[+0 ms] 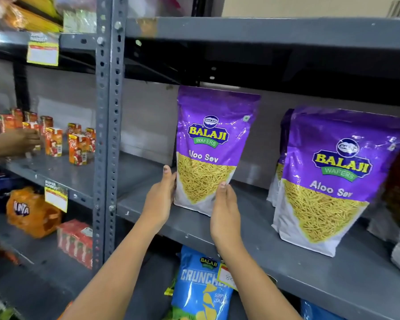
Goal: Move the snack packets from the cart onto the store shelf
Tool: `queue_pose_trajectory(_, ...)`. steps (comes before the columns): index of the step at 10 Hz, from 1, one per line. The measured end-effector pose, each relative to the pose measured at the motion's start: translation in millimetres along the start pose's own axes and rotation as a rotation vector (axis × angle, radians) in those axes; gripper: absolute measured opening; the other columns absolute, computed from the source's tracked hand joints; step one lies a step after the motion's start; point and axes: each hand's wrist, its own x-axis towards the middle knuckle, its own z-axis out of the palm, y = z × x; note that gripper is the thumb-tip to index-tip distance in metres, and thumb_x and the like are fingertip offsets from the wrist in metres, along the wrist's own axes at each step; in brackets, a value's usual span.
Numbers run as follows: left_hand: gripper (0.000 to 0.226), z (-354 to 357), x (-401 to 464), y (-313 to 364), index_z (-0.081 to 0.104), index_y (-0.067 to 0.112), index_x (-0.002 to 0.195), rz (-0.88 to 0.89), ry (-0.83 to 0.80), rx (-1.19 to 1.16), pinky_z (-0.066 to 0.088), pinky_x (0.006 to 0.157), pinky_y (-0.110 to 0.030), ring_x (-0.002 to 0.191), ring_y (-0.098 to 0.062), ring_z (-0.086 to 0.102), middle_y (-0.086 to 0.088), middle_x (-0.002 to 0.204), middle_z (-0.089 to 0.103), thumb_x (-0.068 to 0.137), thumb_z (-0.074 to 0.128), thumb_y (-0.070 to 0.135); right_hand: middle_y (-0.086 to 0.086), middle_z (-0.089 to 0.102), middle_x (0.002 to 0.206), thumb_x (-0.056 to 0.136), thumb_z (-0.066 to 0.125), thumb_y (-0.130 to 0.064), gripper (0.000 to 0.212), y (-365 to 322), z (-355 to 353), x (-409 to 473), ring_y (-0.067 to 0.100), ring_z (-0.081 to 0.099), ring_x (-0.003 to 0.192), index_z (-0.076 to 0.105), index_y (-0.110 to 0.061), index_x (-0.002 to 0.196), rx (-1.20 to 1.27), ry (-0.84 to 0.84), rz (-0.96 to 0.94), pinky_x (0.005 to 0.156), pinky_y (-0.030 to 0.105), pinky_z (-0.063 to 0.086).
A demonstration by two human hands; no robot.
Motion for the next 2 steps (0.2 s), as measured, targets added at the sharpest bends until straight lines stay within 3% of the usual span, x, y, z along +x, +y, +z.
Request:
queue_pose_trajectory(1, 0.055, 4.5, -3.6, -0.4, 0.066, 0.061, 0.090, 0.012, 0.099, 0.089, 0.037, 0.110, -0.042, 0.123, -0.020, 0.055, 0.010, 0.119, 0.063, 0.065, 0.028, 0.093, 0.003, 0.056, 0.139, 0.086, 0.030, -0.073, 0.067, -9.2, -6.1, -6.1, 0.016, 0.049, 0.132, 0.048, -0.026, 0.131, -0.054, -0.003, 0.033, 0.111, 0.030, 0.040)
queue_pose_trajectory(2, 0.057, 15.8, -22.7, 6.2, 0.054, 0.026, 0.134, 0.157, 0.253, 0.226, 0.026, 0.107, -0.024, 0.134, -0.017, 0.043, 0.009, 0.137, 0.049, 0.095, 0.029, 0.058, -0.005, 0.032, 0.159, 0.095, 0.036, -0.056, 0.056, -19.5, -32.2, -23.1, 0.008, 0.022, 0.149, 0.038, -0.029, 0.145, -0.070, 0.035, -0.054, 0.124, 0.037, 0.019)
